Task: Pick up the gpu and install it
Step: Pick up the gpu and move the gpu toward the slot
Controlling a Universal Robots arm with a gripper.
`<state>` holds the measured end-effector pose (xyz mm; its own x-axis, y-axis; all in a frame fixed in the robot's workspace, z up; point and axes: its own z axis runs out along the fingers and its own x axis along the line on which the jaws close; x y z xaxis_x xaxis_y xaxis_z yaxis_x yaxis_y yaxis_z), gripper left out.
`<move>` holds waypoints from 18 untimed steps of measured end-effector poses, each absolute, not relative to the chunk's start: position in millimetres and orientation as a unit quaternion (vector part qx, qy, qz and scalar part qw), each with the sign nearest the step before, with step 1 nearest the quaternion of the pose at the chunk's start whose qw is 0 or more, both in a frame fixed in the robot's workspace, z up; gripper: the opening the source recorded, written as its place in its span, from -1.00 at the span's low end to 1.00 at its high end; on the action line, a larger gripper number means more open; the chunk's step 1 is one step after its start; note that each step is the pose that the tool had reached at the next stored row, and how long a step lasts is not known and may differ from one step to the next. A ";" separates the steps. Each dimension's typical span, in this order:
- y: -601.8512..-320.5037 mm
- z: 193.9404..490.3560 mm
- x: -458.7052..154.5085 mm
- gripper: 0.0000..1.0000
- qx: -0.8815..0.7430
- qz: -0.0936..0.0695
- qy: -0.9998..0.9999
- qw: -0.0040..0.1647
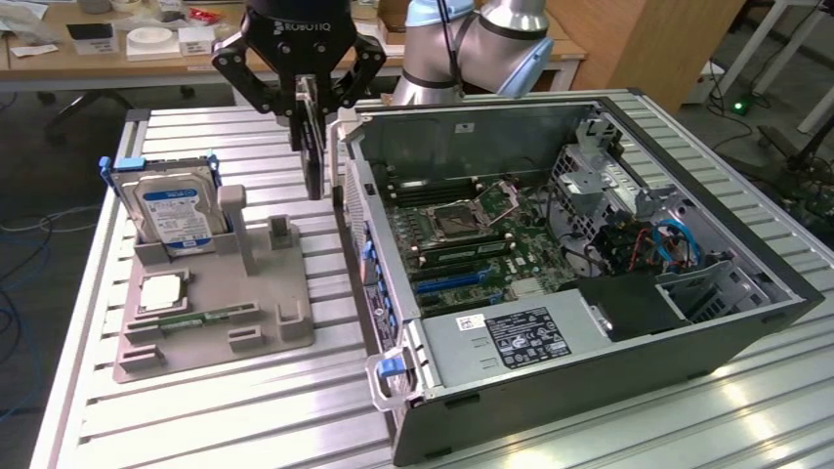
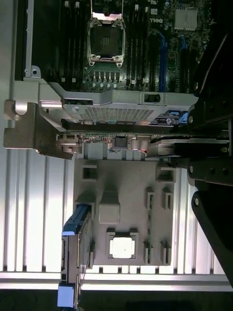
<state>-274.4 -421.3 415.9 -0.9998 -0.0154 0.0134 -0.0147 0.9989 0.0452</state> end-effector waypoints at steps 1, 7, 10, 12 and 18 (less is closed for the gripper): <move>-421.3 415.9 -274.4 -0.46 0.008 -0.023 -1.000 0.007; -421.3 420.9 -274.3 -0.46 0.010 -0.022 -1.000 0.006; -421.4 425.4 -274.4 -0.46 0.011 -0.023 -1.000 0.006; -421.3 425.8 -274.4 -0.46 0.011 -0.023 -1.000 0.005; -421.3 425.9 -274.4 -0.46 0.011 -0.022 -1.000 0.006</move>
<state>-274.4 -421.3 425.9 -0.9997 -0.0213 0.0106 -0.0208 0.9988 0.0449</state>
